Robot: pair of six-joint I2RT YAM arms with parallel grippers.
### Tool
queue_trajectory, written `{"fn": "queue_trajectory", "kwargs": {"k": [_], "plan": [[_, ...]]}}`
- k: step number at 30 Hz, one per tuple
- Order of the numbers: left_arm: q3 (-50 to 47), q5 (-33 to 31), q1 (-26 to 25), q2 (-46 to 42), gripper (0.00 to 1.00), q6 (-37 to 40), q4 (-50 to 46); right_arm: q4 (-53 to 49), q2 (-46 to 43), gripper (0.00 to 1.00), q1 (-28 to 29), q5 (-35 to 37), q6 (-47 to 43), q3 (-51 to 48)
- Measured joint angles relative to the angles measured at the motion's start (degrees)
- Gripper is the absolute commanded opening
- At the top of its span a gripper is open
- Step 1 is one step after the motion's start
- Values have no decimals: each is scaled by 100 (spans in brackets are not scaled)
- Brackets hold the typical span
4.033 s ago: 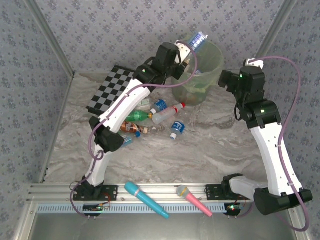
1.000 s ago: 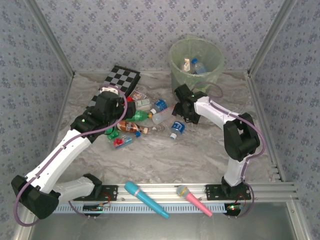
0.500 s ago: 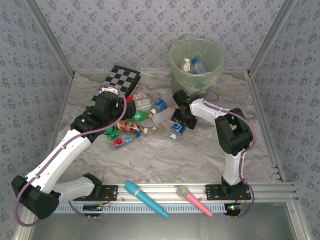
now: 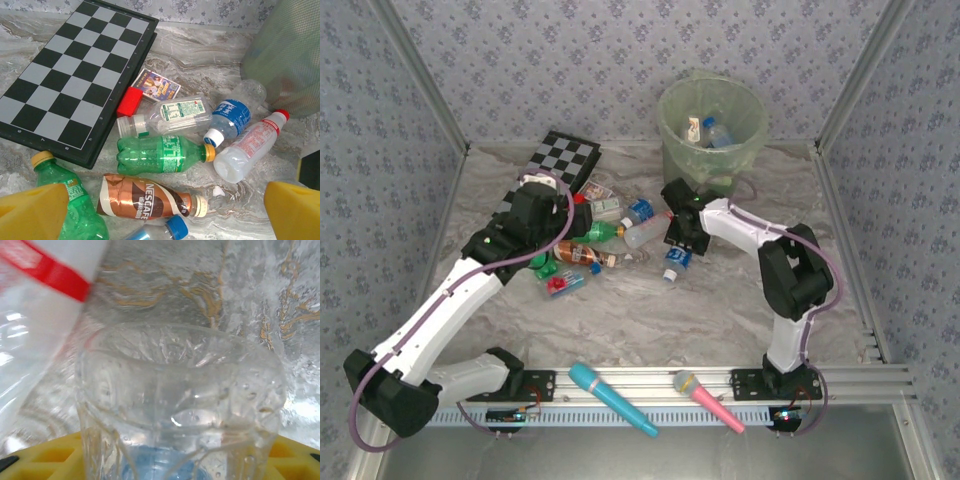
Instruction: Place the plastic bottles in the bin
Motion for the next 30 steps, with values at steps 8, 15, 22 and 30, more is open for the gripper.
{"fn": "queue_trajectory", "kwargs": {"k": [8,15,22,30], "plan": [[179,2,52,195,100,63,-2,-490,-879,57,435,1047,-1034,1381],[459,0,52,210,100,61,44,-428,-1414,56,369,1631,-2159,2428],[461,0,52,210,100,59,39,-59,-1257,56,-184,1779,-3191,3517],[531,-2,52,203,100,39,31,737,-614,56,-999,1775,-3998,4424]]}}
